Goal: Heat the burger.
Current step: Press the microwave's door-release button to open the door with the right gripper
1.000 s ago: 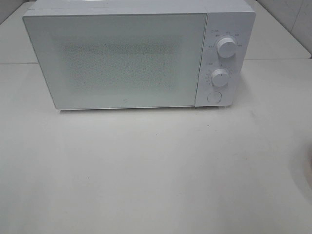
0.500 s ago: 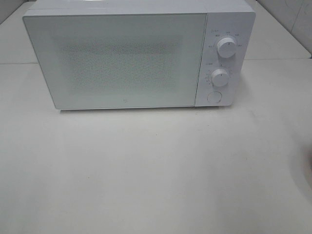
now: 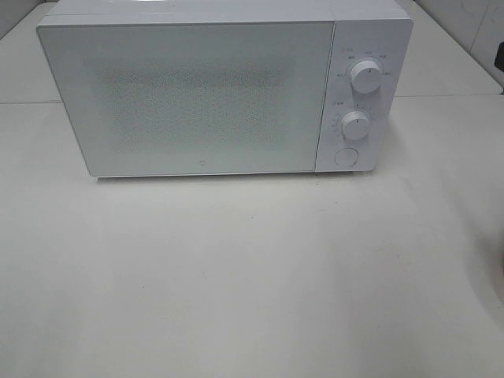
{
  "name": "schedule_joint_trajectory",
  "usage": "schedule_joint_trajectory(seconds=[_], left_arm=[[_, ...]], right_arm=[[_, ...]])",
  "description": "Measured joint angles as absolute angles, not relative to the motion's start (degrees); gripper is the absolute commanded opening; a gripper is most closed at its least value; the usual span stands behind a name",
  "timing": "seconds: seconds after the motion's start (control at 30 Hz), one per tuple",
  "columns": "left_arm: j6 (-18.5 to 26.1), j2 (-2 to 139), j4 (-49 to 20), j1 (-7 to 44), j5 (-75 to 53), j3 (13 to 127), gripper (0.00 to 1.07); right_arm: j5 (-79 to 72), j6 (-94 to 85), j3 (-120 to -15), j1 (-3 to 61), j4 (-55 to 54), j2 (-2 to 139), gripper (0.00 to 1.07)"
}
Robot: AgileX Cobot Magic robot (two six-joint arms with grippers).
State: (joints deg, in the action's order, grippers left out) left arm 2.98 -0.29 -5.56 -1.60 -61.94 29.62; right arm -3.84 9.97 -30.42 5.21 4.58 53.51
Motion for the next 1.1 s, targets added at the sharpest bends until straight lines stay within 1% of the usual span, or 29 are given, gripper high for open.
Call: schedule_joint_trajectory(seconds=[0.5, 0.53, 0.67, 0.7, 0.77, 0.83, 0.87, 0.93, 0.97, 1.0, 1.03, 1.07, 1.1], left_arm=[[2.98, -0.29, -5.56, -1.60, -61.94, 29.62, 1.00], [2.98, -0.29, -5.56, -1.60, -61.94, 29.62, 1.00], [2.98, -0.29, -5.56, -1.60, -61.94, 29.62, 1.00], [2.98, -0.29, -5.56, -1.60, -61.94, 29.62, 1.00], [2.98, -0.29, -5.56, -1.60, -61.94, 29.62, 1.00], [2.98, -0.29, -5.56, -1.60, -61.94, 29.62, 1.00], [2.98, -0.29, -5.56, -1.60, -61.94, 29.62, 1.00], [2.98, -0.29, -5.56, -1.60, -61.94, 29.62, 1.00], [2.98, -0.29, -5.56, -1.60, -61.94, 29.62, 1.00], [2.98, -0.29, -5.56, -1.60, -61.94, 29.62, 1.00], [2.98, -0.29, -5.56, -1.60, -61.94, 29.62, 1.00], [2.98, -0.29, -5.56, -1.60, -61.94, 29.62, 1.00], [2.98, -0.29, -5.56, -1.60, -61.94, 29.62, 1.00]], right_arm=[[-25.50, 9.40, -30.25, 5.21, 4.58, 67.04, 0.64], [-30.65, 9.22, -29.11, 5.21, 4.24, 68.53, 0.64], [-36.10, 7.79, -26.47, 5.21, 3.27, 69.96, 0.64], [-38.67, 5.33, -24.64, 5.96, -0.46, 70.70, 0.64], [-39.82, 3.90, -23.89, 6.53, -2.23, 70.93, 0.64], [-44.12, -3.44, -21.31, 9.63, -9.45, 71.62, 0.64], [-44.12, -3.44, -21.31, 9.63, -9.45, 71.62, 0.64], [-48.70, -10.77, -19.37, 13.58, -17.36, 72.88, 0.64], [-48.70, -10.77, -19.37, 13.58, -17.36, 72.88, 0.64], [-51.39, -14.50, -18.56, 16.21, -22.63, 74.26, 0.64], [-51.39, -14.50, -18.56, 16.21, -22.63, 74.26, 0.64], [-53.40, -17.19, -18.05, 19.14, -26.64, 75.75, 0.64], [-54.55, -18.22, -17.99, 20.63, -28.48, 76.60, 0.64]])
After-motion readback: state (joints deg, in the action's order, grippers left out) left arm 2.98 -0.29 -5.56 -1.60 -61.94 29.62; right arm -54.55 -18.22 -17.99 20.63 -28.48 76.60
